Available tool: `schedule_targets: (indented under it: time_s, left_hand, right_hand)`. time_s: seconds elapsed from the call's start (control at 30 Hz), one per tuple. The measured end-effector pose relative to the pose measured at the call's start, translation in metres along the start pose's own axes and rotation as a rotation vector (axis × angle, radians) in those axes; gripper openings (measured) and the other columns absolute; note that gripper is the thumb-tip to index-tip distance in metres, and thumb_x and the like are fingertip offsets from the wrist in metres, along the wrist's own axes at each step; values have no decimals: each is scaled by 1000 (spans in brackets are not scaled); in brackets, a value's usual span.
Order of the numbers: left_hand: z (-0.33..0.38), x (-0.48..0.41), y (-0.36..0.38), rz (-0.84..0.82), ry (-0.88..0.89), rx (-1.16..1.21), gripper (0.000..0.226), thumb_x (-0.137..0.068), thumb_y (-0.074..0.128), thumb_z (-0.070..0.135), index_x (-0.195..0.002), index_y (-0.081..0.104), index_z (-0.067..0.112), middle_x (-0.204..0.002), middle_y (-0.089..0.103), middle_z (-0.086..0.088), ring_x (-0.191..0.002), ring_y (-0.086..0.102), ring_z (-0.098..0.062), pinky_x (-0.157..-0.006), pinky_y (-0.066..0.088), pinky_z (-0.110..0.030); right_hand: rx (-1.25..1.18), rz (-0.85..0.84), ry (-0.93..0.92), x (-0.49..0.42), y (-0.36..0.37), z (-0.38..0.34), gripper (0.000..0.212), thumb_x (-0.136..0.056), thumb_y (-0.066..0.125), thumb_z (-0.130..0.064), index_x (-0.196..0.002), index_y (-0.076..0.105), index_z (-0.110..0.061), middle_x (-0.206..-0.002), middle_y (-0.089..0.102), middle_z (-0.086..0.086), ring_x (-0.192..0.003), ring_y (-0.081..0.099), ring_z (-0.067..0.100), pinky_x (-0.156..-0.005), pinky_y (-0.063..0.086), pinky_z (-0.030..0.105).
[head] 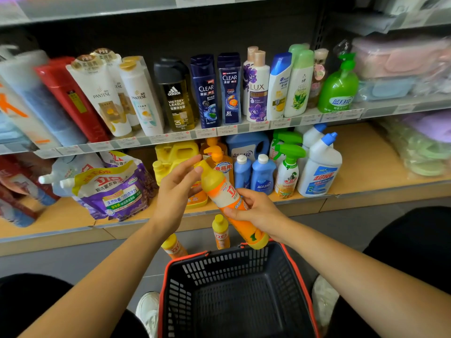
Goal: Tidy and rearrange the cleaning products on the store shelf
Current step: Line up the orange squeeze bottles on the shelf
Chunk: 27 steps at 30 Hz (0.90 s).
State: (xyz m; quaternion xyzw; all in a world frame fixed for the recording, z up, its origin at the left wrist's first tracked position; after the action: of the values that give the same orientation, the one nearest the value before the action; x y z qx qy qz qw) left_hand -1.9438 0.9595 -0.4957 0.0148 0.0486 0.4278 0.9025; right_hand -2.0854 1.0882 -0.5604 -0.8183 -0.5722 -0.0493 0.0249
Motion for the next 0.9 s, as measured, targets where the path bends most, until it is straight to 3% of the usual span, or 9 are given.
schedule_targets:
  time_s: [0.1, 0.2, 0.3, 0.37, 0.47, 0.6, 0.7, 0.8, 0.9]
  left_hand:
    - [-4, 2, 9, -103, -50, -28, 34, -86, 67, 36, -121, 66, 34, -109, 73, -1, -104, 72, -16, -79, 61, -31]
    - [-2, 3, 10, -133, -65, 8, 34, -86, 65, 36, -115, 67, 18, -111, 75, -2, -105, 72, -21, -78, 62, -34]
    - [-1, 0, 4, -69, -77, 18, 41, -85, 66, 41, -117, 67, 13, -114, 74, -6, -108, 71, -26, -82, 62, -43]
    - [0, -3, -2, -7, -82, 50, 37, -86, 66, 43, -112, 68, 18, -112, 75, -4, -108, 71, -25, -75, 62, -38]
    - [0, -8, -13, 97, -97, 112, 29, -93, 64, 40, -114, 67, 21, -112, 75, 0, -106, 72, -21, -72, 61, -35]
    - [-1, -14, -24, 166, -167, 170, 45, -97, 60, 46, -134, 58, 21, -124, 71, 1, -116, 68, -19, -85, 59, -38]
    - [2, -17, -22, 57, -149, 188, 42, -96, 57, 28, -137, 56, 23, -125, 70, 1, -118, 65, -22, -97, 54, -39]
    - [4, -17, -19, -24, -126, 250, 56, -89, 51, 10, -144, 47, 21, -121, 66, -2, -114, 63, -24, -99, 52, -43]
    - [4, -17, -21, 4, -140, 266, 60, -94, 50, 3, -150, 41, 23, -124, 64, -8, -117, 62, -27, -100, 52, -45]
  right_hand:
    - [-3, -16, -10, 1, 3, -5, 32, -83, 81, -23, -112, 69, -30, -108, 76, -3, -101, 72, 13, -79, 57, 23]
    - [8, -53, -13, 0, 6, -9, 32, -83, 80, -27, -111, 69, -36, -111, 75, -3, -104, 71, 13, -83, 58, 26]
    - [109, -160, 23, 0, 2, -14, 50, -75, 84, -36, -118, 61, -48, -118, 72, -7, -108, 68, 10, -89, 57, 28]
    - [271, -225, 75, 1, -4, -13, 67, -68, 89, -36, -120, 52, -56, -119, 68, -13, -107, 66, 3, -85, 56, 22]
    - [384, -156, 118, 1, -15, -8, 74, -67, 92, -25, -123, 47, -42, -122, 63, -11, -109, 64, 10, -83, 56, 26]
    - [235, 22, 110, -1, -15, -11, 59, -65, 92, -18, -107, 52, -27, -114, 67, 6, -98, 69, 25, -79, 61, 48]
    - [66, 38, 97, 1, -8, -14, 49, -70, 88, -10, -108, 57, -15, -116, 64, 11, -104, 68, 32, -82, 58, 60]
    - [-145, 4, 148, 3, -3, -16, 36, -82, 79, -11, -113, 61, -10, -113, 64, 8, -96, 71, 24, -83, 59, 55]
    - [-237, -29, 177, 4, 1, -20, 30, -88, 72, -13, -117, 64, -10, -115, 66, 10, -96, 69, 20, -79, 60, 45]
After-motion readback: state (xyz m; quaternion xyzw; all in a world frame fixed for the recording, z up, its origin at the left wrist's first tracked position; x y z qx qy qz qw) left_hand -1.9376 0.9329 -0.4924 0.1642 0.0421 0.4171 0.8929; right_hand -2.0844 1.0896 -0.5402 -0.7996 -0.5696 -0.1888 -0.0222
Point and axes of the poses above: each hand's wrist, its own x-axis away from the middle knuckle, its own y-axis out of the palm, z = x × y, the point moved 4 cm from there along -x, towards the middle knuckle
